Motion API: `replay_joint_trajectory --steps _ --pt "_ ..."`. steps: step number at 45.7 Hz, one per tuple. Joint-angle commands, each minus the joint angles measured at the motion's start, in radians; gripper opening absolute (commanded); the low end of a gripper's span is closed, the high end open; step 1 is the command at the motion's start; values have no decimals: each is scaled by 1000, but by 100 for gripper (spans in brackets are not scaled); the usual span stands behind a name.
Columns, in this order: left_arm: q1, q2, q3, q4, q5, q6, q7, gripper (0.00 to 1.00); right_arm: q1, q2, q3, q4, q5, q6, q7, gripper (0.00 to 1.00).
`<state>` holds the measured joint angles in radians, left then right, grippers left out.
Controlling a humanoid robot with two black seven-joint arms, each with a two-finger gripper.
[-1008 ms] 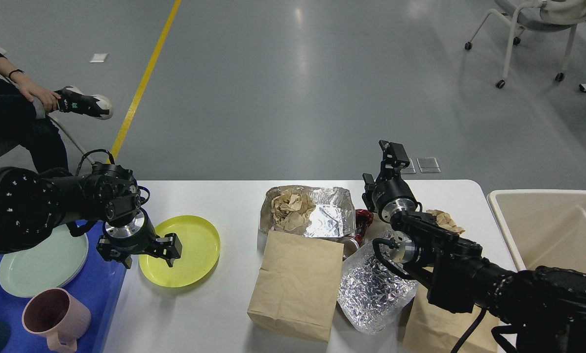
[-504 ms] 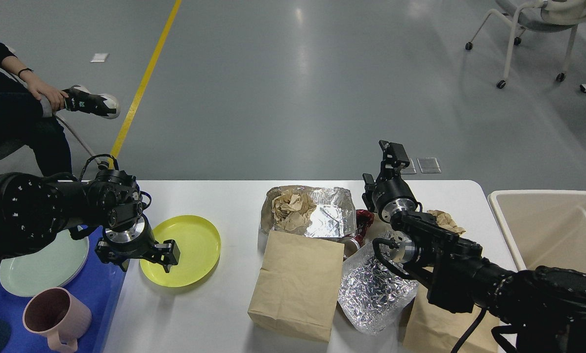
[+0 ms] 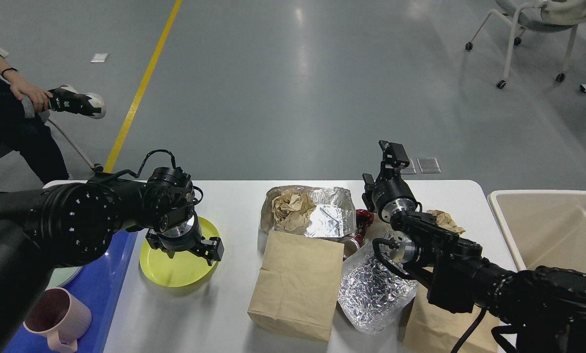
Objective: Tidy desktop
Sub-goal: 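Grasp the yellow plate's rim with the left gripper, then lift the yellow plate and carry it toward the blue tray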
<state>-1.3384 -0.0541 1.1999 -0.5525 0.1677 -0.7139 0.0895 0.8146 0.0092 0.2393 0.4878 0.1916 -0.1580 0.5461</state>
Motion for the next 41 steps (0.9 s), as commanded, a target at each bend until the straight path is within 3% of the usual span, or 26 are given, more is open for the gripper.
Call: replay_joint_trajectory --steps 1,10,32,41 --pt "19 -30 4 37 3 25 1 92 0 0 0 0 0 0 0 100" --pt "36 -55 1 37 3 102 1 92 0 0 0 0 0 0 0 100" --pt "68 -66 1 43 1 116 -1 88 0 0 0 0 0 0 0 100" --pt "74 -67 0 46 1 110 -1 76 0 0 0 0 0 0 0 100"
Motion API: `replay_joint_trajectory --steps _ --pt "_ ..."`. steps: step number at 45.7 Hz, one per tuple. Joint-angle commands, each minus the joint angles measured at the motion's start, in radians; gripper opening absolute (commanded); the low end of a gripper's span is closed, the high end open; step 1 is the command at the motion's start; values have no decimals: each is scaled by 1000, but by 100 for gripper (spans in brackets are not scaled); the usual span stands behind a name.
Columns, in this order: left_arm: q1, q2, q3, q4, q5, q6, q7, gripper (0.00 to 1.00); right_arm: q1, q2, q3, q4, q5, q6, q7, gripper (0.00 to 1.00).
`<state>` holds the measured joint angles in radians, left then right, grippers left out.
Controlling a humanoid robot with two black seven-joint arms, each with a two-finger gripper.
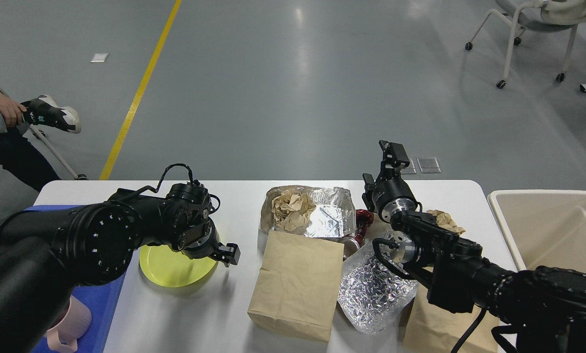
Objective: Tidy desktop
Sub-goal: 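Lift the yellow plate and carry it toward the blue tray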
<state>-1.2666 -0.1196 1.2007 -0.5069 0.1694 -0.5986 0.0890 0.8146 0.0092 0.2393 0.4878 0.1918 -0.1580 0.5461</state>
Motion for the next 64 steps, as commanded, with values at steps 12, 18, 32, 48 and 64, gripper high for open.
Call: replay_joint_trajectory --steps 12,18,32,48,64 --pt "12 -2 -1 -1 -1 -3 2 68 0 0 0 0 0 0 0 100" --pt "18 -2 -1 1 1 2 0 68 0 0 0 0 0 0 0 100" --pt "38 -14 -1 14 -1 14 2 60 0 0 0 0 0 0 0 100" --pt "38 -14 -9 14 -4 -42 -2 18 0 0 0 0 0 0 0 100" --pt "33 -14 -35 16 -4 -64 0 7 0 0 0 0 0 0 0 100"
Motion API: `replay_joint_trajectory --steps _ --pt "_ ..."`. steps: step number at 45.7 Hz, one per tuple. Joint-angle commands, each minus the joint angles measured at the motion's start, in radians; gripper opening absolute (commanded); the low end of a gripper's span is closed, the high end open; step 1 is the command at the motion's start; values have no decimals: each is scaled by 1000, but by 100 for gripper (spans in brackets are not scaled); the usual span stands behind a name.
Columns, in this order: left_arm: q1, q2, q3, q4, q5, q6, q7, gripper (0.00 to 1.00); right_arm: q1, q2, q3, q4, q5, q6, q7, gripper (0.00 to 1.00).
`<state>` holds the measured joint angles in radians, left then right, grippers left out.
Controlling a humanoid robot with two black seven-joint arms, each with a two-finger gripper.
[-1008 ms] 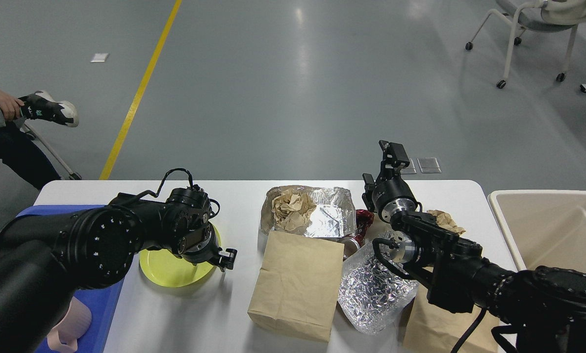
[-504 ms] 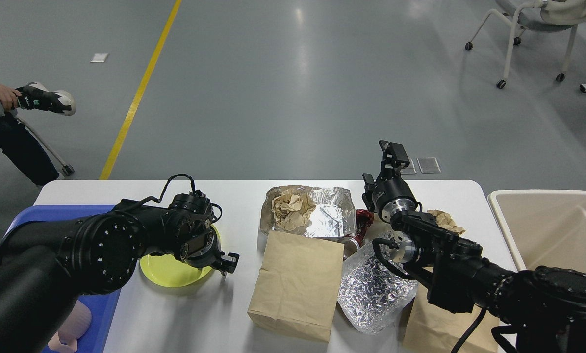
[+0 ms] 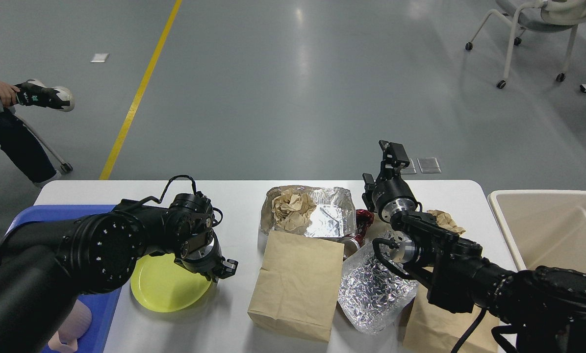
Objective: Tidy desktop
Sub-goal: 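Lift the yellow plate and carry it toward the blue tray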
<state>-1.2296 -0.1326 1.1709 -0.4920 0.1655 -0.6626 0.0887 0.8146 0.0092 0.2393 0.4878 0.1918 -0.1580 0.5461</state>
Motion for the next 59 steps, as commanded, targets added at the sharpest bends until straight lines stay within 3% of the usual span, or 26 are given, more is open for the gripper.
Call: replay_joint_trajectory --steps 1,8,21,33,44,52,59 --pt "-5 -1 -5 3 0 0 0 6 0 0 0 0 0 0 0 100" --pt "-13 -2 -5 23 0 0 -1 1 0 0 0 0 0 0 0 100" --pt "-91 -4 -4 36 3 -5 0 0 0 0 0 0 0 0 0 100" --pt "-151 -5 6 36 14 -66 3 0 0 0 0 0 0 0 0 100" --pt "-189 1 10 44 61 -74 63 0 0 0 0 0 0 0 0 100" --pt "-203 11 15 44 62 -143 105 0 0 0 0 0 0 0 0 100" --pt "-180 74 12 44 60 -170 106 0 0 0 0 0 0 0 0 100"
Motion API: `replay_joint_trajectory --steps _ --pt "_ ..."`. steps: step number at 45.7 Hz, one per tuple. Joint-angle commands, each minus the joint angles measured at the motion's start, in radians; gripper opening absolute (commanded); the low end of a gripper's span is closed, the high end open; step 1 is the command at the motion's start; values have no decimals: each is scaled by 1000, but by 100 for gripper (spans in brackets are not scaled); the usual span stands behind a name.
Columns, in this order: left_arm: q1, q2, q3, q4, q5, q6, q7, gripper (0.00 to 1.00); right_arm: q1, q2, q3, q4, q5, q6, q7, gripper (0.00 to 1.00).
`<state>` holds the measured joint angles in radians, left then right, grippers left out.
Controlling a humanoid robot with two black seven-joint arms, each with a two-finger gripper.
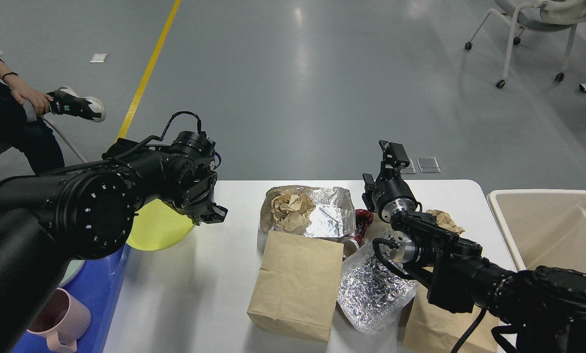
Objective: Tidy desktop
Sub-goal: 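Lift the yellow plate and carry it toward the blue tray, then lower the yellow plate onto the tray and open the left gripper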
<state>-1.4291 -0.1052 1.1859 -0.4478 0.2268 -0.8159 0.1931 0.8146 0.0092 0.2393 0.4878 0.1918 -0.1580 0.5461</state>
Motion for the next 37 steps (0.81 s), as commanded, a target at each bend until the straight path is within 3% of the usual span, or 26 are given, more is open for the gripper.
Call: replay_joint_trajectory --steps 1,22,37 --pt "24 57 -3 0 -1 -17 2 0 0 0 0 0 0 0 0 100" --pt "107 278 -9 0 -3 -5 2 0 0 0 0 0 0 0 0 100" --pt "191 334 -5 15 0 116 3 0 0 0 0 0 0 0 0 100"
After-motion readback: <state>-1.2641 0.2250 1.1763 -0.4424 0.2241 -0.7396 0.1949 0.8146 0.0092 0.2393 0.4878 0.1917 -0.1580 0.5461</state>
